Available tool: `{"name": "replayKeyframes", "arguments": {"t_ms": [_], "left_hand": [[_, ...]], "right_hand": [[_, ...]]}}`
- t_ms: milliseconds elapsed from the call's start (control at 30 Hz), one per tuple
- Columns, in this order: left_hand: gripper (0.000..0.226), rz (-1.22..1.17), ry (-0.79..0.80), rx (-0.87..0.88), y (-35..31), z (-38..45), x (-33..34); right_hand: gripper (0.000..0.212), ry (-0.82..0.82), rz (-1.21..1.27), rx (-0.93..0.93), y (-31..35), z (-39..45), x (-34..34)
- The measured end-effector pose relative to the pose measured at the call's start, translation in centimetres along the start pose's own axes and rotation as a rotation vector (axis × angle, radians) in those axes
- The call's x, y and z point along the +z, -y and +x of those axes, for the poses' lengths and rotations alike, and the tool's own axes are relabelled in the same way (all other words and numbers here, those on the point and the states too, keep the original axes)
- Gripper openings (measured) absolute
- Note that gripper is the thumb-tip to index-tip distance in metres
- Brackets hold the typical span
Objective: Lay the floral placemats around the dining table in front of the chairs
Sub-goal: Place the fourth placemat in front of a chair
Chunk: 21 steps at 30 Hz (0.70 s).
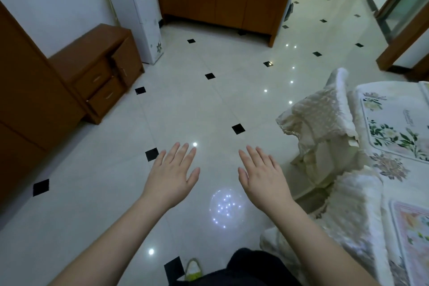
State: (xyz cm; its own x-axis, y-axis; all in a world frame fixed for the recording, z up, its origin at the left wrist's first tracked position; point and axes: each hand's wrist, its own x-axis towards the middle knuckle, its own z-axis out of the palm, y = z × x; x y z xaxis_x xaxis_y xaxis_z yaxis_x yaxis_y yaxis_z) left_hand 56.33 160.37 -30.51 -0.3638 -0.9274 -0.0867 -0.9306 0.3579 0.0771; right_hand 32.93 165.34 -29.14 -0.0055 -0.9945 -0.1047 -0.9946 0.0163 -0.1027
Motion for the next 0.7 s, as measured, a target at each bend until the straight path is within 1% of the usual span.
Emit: {"name": "replayKeyframes", "arguments": {"t_ms": [167,333,533,700], "left_hand": [[0.062,-0.038,-0.024,0.057,-0.4,6.6,-0.9],[0.063,-0.054,-0.052,0.092,-1.0,15.8,-2.4],[0.061,0.023,0.039,0.188,-5.2,26.1,-2.5],[0.06,0.094,0.031,0.263,-8.2,33.5,-2.8]], "right_hand": [[0.053,0.018,-0.012,0.043,-2.3,5.0,0.2],[0.053,0.01,0.003,0.059,-5.8,10.7,0.6],[0.054,0.003,0.046,0.118,-12.0,17.6,-0.4],[0.054,0.04,0.064,0.149,-17.1,22.6,-1.1]]}}
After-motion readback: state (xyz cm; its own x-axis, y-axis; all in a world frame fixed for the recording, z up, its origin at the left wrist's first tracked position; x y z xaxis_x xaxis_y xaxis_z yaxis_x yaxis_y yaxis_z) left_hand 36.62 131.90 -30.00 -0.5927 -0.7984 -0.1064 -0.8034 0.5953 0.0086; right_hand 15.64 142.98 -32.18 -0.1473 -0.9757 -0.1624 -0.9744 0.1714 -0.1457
